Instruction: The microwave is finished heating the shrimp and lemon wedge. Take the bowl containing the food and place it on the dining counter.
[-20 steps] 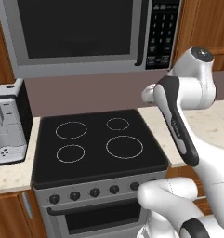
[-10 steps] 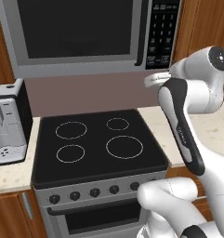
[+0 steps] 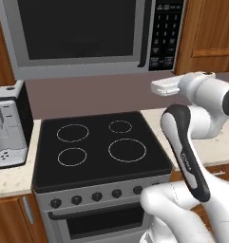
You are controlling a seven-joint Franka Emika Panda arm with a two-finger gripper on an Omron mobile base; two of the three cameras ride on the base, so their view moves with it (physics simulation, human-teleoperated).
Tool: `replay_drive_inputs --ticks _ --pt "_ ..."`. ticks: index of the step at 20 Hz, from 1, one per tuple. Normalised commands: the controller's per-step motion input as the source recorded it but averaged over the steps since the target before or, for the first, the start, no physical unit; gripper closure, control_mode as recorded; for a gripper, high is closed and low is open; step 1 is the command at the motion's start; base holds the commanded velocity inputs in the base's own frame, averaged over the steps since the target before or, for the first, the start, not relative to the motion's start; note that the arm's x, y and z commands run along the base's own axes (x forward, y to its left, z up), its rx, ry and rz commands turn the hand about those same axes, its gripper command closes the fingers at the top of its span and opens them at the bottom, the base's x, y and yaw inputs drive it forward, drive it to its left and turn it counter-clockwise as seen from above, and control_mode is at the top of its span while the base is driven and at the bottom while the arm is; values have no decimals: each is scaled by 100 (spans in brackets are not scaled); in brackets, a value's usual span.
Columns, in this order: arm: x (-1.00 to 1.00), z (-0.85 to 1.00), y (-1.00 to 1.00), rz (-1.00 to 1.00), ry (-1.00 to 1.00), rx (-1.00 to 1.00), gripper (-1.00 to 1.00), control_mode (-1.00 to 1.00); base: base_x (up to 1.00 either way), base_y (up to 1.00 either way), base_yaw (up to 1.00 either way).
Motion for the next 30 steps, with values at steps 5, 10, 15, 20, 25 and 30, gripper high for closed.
replay_drive_inputs --ticks 5,10,15,20,25,30 --pt "0 30 11 0 -42 0 -100 -100 0 0 0" --pt "16 47 8 0 -29 0 -100 -100 0 0 0" --pt "41 39 0 0 -2 0 -100 -100 0 0 0" --pt "51 41 5 0 0 0 -100 -100 0 0 0" --pt "72 9 0 0 12 0 -100 -100 0 0 0" --pt "74 8 0 0 16 0 -100 -100 0 0 0"
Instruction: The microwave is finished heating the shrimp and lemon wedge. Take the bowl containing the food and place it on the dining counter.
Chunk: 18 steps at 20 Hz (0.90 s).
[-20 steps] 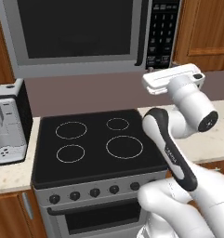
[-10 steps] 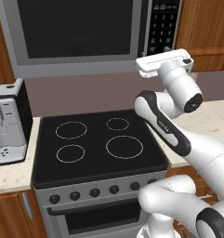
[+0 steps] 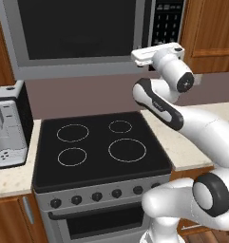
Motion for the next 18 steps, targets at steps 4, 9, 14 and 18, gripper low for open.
replay_drive_inputs --ticks 4,9,14,18 --pt "68 1 0 0 15 0 -100 -100 0 0 0" --pt "65 0 5 0 12 0 -100 -100 0 0 0" --pt "48 0 6 -1 7 0 100 -100 0 0 0" --pt "9 0 0 0 3 0 100 -100 0 0 0"
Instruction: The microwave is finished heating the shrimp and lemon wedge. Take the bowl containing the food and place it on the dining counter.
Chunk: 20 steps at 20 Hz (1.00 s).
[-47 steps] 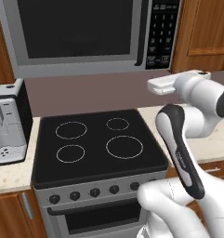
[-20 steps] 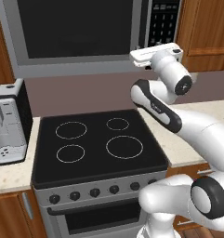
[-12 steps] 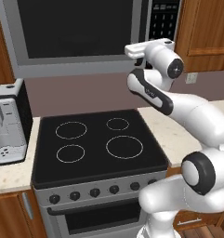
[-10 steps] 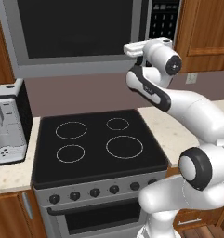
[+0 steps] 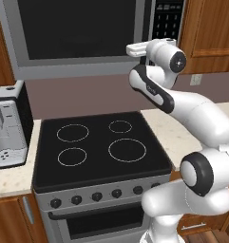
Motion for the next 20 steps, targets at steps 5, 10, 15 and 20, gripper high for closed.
replay_drive_inputs --ticks 5,10,15,20 --pt "0 0 0 0 0 0 100 -100 0 0 0" --pt "0 0 0 0 0 0 100 -100 0 0 0" --pt "-26 1 0 0 1 0 100 -100 0 0 0" --pt "-79 13 0 0 8 0 100 -100 0 0 0"
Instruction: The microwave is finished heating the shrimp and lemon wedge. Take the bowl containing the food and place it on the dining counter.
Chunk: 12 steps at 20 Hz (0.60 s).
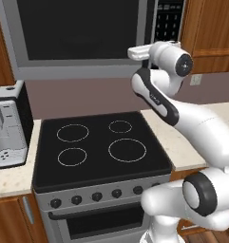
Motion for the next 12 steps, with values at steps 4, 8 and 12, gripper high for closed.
replay_drive_inputs --ticks 4,8,12 --pt "-100 27 0 0 3 0 100 -100 0 0 0" --pt "-100 32 7 0 1 0 100 -100 0 0 0" --pt "-100 32 28 -3 0 -1 100 -100 0 0 0"
